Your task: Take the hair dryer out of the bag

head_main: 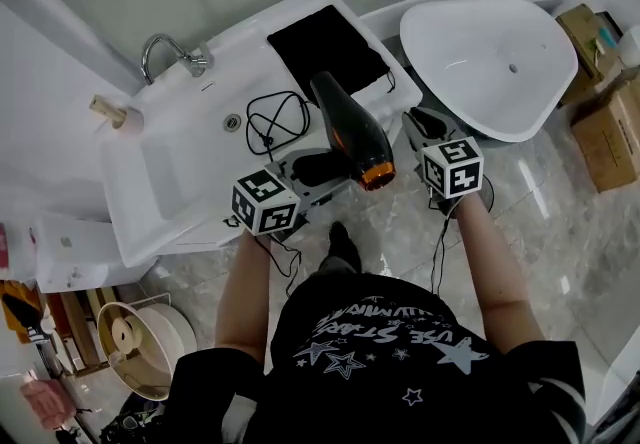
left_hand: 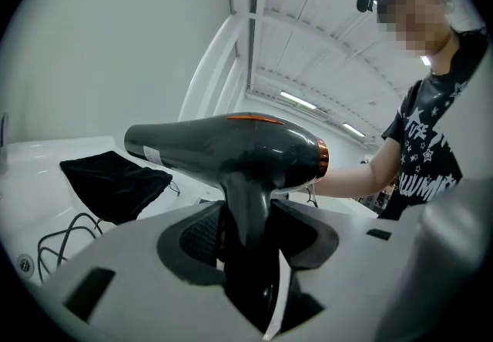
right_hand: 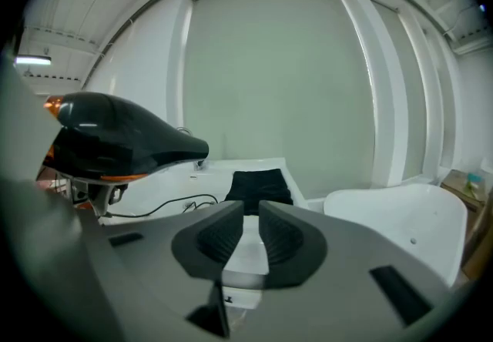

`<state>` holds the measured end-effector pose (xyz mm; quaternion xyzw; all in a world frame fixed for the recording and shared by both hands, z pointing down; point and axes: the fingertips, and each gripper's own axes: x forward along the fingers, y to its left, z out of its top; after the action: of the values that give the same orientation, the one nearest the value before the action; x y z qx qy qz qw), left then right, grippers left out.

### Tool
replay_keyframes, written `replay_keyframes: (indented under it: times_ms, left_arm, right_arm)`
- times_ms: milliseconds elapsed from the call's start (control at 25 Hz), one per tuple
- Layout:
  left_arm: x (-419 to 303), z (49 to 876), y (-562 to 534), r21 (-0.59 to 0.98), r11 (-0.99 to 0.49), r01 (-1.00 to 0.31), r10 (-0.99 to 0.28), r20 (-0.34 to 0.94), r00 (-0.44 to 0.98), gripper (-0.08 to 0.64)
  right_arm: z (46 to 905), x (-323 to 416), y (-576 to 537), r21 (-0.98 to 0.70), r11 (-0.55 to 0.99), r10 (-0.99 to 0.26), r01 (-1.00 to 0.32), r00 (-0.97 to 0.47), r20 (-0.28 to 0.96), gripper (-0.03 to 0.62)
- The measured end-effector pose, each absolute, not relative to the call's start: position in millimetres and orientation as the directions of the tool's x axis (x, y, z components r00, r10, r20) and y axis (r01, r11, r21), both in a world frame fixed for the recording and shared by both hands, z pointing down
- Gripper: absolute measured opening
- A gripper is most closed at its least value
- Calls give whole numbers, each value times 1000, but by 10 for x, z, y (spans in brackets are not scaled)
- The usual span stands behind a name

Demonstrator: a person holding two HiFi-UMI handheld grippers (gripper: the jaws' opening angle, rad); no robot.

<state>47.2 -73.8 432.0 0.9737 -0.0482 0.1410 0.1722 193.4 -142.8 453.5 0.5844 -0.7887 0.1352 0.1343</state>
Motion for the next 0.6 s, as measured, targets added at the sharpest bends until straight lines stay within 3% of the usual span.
replay_keyframes:
  times_ms: [200,600]
  left_arm:
    - [386,4235,-422,334,-927,-170,-89,244,966,193]
    - [103,4162,249,378,-901,-213,-156,177,972,193]
  right_arm:
    - [4447,1800,-979,-90,288,-895,-953,-302,328,8]
    - [4225,1389,-179,-72,335,-907,-939,-342,245,6]
